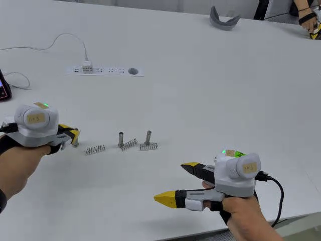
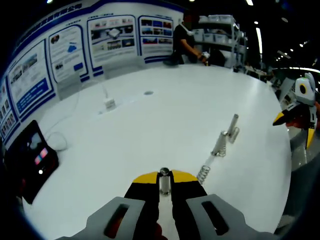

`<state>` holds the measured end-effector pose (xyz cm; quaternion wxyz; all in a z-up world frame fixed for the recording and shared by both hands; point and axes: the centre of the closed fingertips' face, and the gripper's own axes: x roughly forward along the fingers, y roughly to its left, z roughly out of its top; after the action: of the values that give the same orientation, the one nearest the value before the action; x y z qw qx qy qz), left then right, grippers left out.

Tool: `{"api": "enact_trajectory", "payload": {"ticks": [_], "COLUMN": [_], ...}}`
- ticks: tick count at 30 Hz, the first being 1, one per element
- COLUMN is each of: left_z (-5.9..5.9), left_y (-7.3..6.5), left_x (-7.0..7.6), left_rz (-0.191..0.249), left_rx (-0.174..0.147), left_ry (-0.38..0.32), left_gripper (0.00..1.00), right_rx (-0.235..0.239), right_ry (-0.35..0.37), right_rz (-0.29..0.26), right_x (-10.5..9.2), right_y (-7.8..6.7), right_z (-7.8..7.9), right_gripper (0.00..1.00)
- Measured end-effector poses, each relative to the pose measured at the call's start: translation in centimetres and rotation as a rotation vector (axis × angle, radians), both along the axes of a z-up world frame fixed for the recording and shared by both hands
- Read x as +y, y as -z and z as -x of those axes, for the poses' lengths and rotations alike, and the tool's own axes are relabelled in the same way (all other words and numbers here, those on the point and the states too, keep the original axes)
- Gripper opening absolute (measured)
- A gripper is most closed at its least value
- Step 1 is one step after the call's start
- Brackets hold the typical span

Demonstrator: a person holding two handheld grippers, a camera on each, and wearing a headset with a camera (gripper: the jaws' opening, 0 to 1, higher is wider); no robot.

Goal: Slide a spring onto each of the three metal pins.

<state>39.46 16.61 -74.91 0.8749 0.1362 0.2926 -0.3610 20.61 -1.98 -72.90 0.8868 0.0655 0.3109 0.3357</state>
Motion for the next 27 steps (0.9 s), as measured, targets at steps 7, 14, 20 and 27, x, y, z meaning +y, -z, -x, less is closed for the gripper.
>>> {"api": "enact_trajectory", "payload": {"ticks": [7, 14, 20, 27], "left_z": [0.0, 0.4, 0.7, 1.2], "left_y": [0.0, 0.0, -0.1, -0.1], "left_x": [-0.3, -1.1, -1.7, -2.4], "left_rz": [0.007, 0.011, 0.016, 0.017], "left_rx": [0.004, 0.004, 0.005, 0.010], "left_ry": [-0.005, 0.013, 0.022, 0.042], "left_gripper": [0.07, 0.07, 0.07, 0.07], "right_rx": [0.004, 0.004, 0.005, 0.008], "right_ry": [0.002, 0.005, 0.007, 0.013], "right_rz": [0.002, 0.003, 0.003, 0.001], "right_x": [-0.1, -0.2, -0.3, -0.4], "right_y": [0.1, 0.2, 0.2, 0.3], "right_z": [0.2, 0.2, 0.4, 0.6], "right_gripper": [0.82, 0.82, 0.82, 0.82]}}
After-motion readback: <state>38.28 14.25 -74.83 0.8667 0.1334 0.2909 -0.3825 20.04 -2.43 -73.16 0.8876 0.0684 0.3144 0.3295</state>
